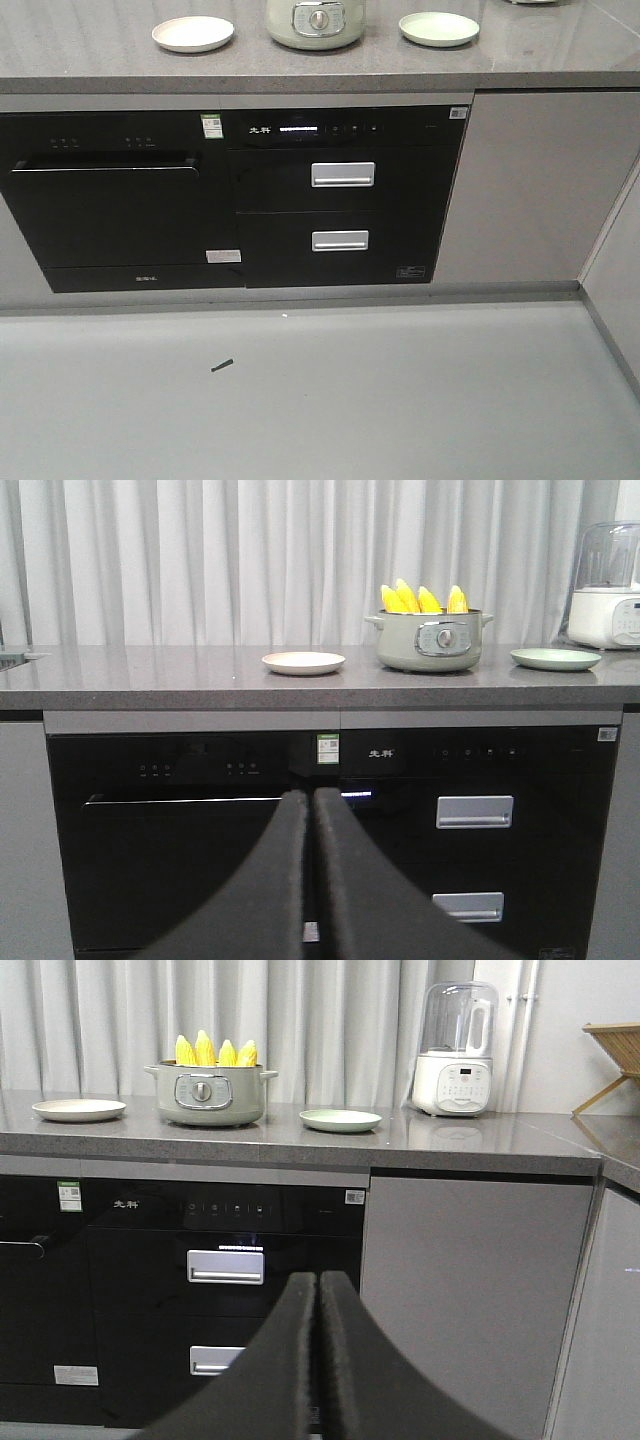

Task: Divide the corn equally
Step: 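Continue driving forward and stop facing the pot of corn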

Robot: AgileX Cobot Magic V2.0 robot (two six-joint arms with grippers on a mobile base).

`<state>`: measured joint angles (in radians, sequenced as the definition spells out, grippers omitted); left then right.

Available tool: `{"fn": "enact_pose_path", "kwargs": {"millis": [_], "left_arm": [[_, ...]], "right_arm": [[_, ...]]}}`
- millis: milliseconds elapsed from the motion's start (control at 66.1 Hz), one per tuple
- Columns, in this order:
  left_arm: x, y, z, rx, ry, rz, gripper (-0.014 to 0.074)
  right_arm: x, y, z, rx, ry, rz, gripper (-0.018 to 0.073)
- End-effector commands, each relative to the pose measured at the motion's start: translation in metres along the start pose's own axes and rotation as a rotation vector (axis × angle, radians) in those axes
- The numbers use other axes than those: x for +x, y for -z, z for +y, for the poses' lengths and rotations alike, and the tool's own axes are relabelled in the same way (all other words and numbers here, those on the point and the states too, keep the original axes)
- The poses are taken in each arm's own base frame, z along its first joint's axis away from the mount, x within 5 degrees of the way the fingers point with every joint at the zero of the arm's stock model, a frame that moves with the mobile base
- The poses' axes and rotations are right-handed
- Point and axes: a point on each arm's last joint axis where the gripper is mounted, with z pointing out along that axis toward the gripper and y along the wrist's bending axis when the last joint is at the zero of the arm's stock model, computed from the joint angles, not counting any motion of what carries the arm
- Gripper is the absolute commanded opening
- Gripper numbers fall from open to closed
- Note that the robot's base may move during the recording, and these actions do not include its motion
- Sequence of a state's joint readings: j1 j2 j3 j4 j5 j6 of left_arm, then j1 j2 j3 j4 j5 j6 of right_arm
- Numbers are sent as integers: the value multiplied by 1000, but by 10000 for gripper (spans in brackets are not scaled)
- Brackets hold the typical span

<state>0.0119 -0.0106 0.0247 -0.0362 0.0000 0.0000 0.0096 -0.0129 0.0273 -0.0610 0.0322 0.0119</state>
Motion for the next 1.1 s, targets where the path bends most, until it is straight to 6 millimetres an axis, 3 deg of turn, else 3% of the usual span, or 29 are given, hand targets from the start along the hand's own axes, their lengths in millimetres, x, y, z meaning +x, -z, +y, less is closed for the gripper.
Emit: {"fn": "enact_pose_path", "kwargs": {"millis": [0, 1089], "left_arm": [[-13, 2, 0, 4, 19, -103, -6], [-13, 2, 0, 4, 19, -103, -6]], "right_arm": [[-5, 0, 0, 2, 7, -74, -6], [-5, 0, 0, 2, 7, -74, -6]]}}
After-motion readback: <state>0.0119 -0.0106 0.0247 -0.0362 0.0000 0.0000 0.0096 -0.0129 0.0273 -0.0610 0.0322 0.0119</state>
